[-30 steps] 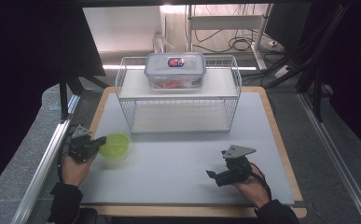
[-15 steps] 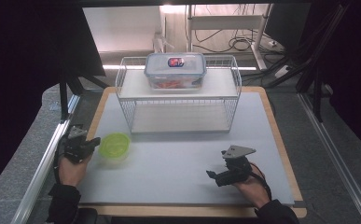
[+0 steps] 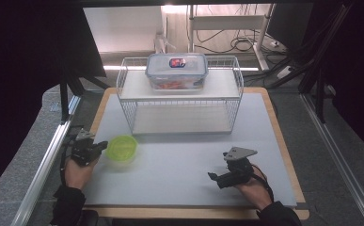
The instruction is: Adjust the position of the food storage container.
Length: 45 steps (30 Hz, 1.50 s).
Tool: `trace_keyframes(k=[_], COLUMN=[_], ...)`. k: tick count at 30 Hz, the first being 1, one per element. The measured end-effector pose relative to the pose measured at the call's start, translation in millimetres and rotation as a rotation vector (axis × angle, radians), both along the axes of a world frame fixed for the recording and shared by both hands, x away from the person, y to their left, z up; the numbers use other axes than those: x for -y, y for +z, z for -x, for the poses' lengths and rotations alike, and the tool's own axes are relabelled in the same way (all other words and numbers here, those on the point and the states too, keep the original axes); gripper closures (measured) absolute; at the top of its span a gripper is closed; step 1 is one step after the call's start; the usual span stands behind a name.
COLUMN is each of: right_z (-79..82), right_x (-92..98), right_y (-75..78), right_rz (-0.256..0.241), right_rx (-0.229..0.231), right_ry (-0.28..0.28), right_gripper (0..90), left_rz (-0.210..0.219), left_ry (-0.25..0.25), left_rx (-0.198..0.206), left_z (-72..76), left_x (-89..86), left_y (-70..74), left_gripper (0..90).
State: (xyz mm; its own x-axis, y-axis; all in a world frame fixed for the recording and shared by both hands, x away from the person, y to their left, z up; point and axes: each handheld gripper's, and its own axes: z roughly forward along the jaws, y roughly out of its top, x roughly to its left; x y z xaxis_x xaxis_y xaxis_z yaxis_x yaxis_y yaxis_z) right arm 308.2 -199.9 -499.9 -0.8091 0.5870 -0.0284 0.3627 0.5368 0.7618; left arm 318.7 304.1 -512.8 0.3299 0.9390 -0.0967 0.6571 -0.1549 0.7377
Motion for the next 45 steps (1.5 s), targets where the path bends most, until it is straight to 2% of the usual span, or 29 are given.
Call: trace_keyframes(k=[12,15,17,20,22,26,30,33,37,39,41,43,45], right_z=[0.3,0.3,0.2,0.3,0.3,0.3,0.3,0.2,0.1,-0.1,-0.4,-0.5,-0.5], right_x=[-0.1,0.0,0.0,-0.2,-0.4,-0.3,-0.4,-0.6,-0.4,-0.4,-0.5,-0.9,-1.2], right_y=[0.2,0.2,0.2,0.0,-0.1,-0.3,-0.3,-0.7,-0.9,-1.3,-1.7,-2.1,-2.3], right_rz=[0.003,0.003,0.002,0.003,0.003,0.003,0.005,0.007,0.007,0.010,0.011,0.013,0.015], right_rx=[-0.001,-0.001,0.000,0.000,0.000,-0.001,-0.002,-0.004,-0.006,-0.008,-0.009,-0.010,-0.010], right_ry=[0.000,0.000,0.000,0.001,0.001,0.001,0.002,0.003,0.003,0.002,0.004,0.004,0.004], right_gripper=[4.6,4.6,4.6,4.6,4.6,4.6,4.6,4.6,4.6,4.6,4.6,4.6,4.6], left_rz=[-0.004,-0.022,-0.019,-0.043,-0.037,-0.048,-0.031,-0.038,-0.028,-0.007,0.036,0.076,0.084], left_ry=[-0.083,-0.120,-0.153,-0.187,-0.203,-0.202,-0.187,-0.194,-0.204,-0.218,-0.232,-0.266,-0.312], left_rx=[-0.011,-0.012,-0.020,-0.025,-0.029,-0.050,-0.045,-0.046,-0.026,-0.007,0.009,0.040,0.072], left_z=[8.6,11.6,12.0,12.1,11.7,10.1,10.2,10.4,12.1,14.0,16.0,20.3,22.7], left_x=[40.3,52.7,60.9,75.5,81.9,81.6,77.3,76.8,76.6,76.0,77.9,86.6,98.4], left_y=[3.6,5.1,5.1,4.4,4.1,0.1,-0.1,0.2,4.1,9.3,15.8,27.9,39.8], left_gripper=[90.0,89.9,90.0,90.0,89.9,89.9,89.9,90.0,89.9,89.9,89.9,89.9,89.9])
